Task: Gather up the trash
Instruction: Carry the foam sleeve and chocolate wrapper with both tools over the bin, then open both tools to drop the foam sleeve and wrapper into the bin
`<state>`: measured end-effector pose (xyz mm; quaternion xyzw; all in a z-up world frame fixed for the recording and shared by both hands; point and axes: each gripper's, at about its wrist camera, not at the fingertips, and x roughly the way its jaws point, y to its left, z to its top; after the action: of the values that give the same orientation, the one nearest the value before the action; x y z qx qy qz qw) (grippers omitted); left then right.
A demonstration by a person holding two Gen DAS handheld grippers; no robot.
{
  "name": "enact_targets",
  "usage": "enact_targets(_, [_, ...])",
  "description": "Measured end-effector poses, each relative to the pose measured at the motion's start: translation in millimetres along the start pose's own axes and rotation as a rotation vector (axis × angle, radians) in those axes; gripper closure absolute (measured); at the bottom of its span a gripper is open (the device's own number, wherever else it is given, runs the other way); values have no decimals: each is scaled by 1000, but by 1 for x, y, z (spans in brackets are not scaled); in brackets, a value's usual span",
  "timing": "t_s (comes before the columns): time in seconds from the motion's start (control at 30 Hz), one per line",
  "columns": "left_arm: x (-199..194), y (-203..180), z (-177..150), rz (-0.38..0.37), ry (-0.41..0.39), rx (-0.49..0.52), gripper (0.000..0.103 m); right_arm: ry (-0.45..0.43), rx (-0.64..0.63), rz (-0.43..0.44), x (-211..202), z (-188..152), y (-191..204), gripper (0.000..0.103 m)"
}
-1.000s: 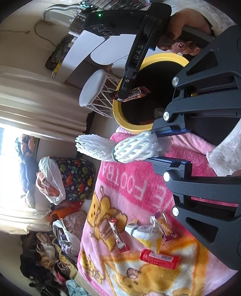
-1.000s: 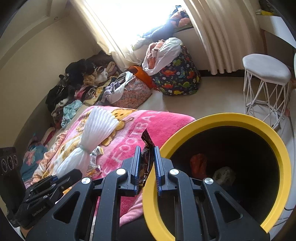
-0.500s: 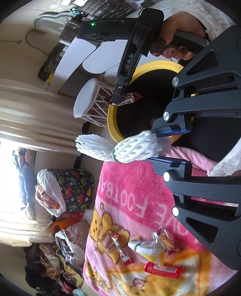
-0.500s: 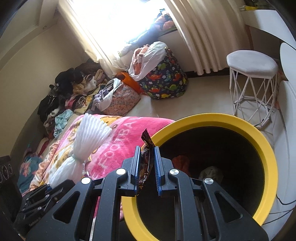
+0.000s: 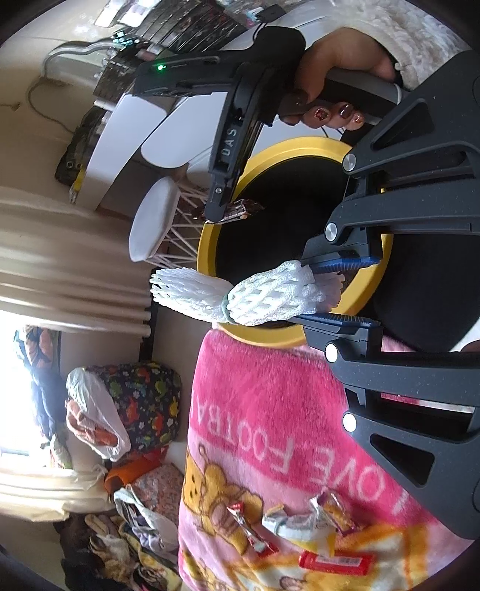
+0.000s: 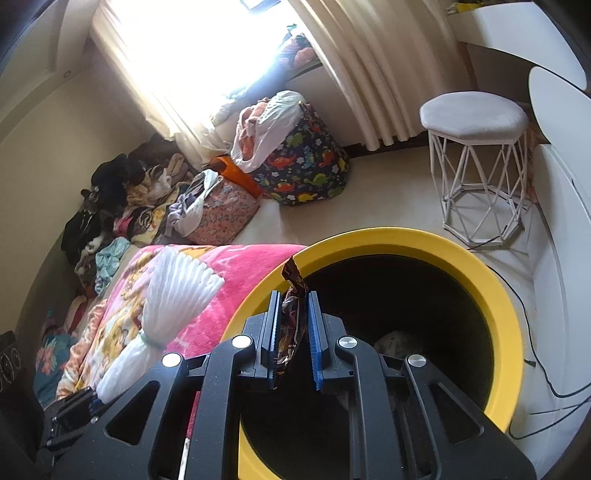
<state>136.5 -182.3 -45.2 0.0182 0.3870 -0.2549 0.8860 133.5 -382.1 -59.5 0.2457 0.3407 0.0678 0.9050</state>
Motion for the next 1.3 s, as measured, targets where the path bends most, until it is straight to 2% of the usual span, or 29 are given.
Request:
enact_targets(0.47, [26,-25,2,-42,47,57,89,-6,66,-52,0,0,-28,89])
enact_targets(0.7, [41,-29,6,-50,71,70,88,-4,93,-70,0,-3,-35,86])
enact_targets(0.8, [44,-26,7,-39,72,59,78,-4,109,-75,0,-2,-40,78])
enact_targets(1.03, [35,-9,8,-14,35,-4,23,4,130,-85,2,-4,-42,57])
enact_targets(1.13, [29,0,10,-2,15,-37,14,3,119,-91,3,-4,-40,53])
enact_targets(1.3, [20,13,13,23,-9,-74,11,-2,98,-101,1,-3,-34,51])
